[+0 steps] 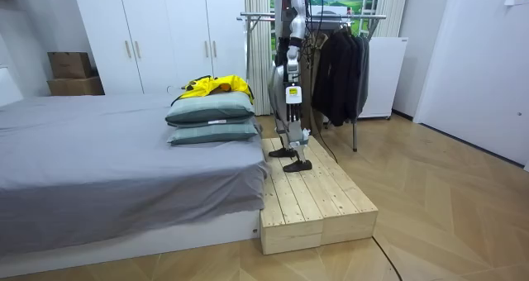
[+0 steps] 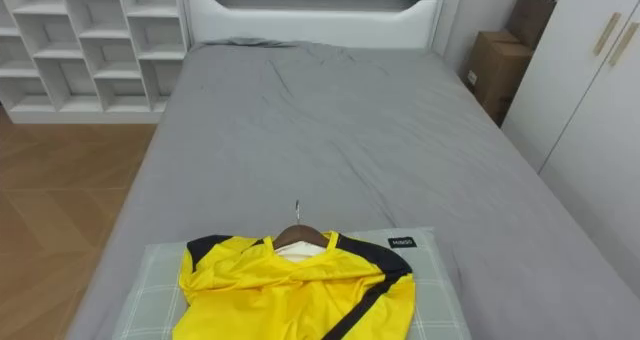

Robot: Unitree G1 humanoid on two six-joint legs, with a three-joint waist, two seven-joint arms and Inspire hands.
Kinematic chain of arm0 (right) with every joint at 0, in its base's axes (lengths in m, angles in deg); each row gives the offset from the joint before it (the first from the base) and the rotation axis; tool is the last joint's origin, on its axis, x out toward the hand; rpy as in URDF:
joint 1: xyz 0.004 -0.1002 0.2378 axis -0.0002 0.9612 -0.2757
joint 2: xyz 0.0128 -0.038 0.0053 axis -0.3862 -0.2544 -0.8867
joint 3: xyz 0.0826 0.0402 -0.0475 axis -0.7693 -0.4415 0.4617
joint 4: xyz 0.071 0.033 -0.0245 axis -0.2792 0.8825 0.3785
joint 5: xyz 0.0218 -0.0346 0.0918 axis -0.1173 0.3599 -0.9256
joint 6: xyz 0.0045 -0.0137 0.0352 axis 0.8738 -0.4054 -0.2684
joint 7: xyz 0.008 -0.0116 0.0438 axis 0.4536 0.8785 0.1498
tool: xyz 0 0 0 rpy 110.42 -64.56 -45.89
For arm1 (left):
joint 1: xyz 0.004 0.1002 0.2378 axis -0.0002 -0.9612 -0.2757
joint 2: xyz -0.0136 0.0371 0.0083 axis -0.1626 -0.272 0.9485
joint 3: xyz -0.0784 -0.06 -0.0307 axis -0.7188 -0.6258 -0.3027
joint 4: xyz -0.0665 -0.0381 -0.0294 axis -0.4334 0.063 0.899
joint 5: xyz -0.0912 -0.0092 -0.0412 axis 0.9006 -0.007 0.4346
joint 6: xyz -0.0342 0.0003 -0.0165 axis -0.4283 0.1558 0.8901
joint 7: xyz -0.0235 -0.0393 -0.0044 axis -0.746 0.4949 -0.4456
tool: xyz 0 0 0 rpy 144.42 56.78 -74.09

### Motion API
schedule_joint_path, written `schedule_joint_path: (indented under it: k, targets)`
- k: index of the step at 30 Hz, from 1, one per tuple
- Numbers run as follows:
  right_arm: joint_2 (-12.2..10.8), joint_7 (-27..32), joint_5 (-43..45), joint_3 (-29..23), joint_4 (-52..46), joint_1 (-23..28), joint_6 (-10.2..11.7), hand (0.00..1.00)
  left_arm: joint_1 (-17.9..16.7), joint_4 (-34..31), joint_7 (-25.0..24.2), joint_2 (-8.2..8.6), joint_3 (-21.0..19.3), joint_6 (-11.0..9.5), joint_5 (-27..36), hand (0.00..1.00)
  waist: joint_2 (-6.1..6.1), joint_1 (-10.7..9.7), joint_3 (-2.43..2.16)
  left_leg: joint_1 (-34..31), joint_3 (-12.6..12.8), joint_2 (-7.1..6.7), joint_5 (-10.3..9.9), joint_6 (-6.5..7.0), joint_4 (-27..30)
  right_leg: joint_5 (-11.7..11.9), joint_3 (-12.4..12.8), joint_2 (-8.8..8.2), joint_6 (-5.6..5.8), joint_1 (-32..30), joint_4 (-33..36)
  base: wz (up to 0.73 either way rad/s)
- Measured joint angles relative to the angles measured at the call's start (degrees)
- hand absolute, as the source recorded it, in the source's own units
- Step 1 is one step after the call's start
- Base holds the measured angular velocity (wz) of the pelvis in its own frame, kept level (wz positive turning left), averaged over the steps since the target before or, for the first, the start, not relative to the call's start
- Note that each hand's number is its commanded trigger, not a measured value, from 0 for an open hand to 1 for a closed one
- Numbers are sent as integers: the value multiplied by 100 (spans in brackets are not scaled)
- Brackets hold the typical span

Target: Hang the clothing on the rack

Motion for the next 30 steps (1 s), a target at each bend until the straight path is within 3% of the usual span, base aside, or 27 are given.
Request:
schedule_joint_path:
  k: [14,30]
  targets:
    - [23,-94,1,41,11,2,133,0,24,27,104,0,-8,-196,-143,0,15,5,-11,9,5,0,0,0,-8,0,-12,-1,0,11,-9,0]
    - [22,-95,0,40,12,7,141,0,-104,32,327,33,-150,-208,-79,0,32,3,-21,16,6,-2,0,0,-9,-1,-32,-4,1,20,-16,0]
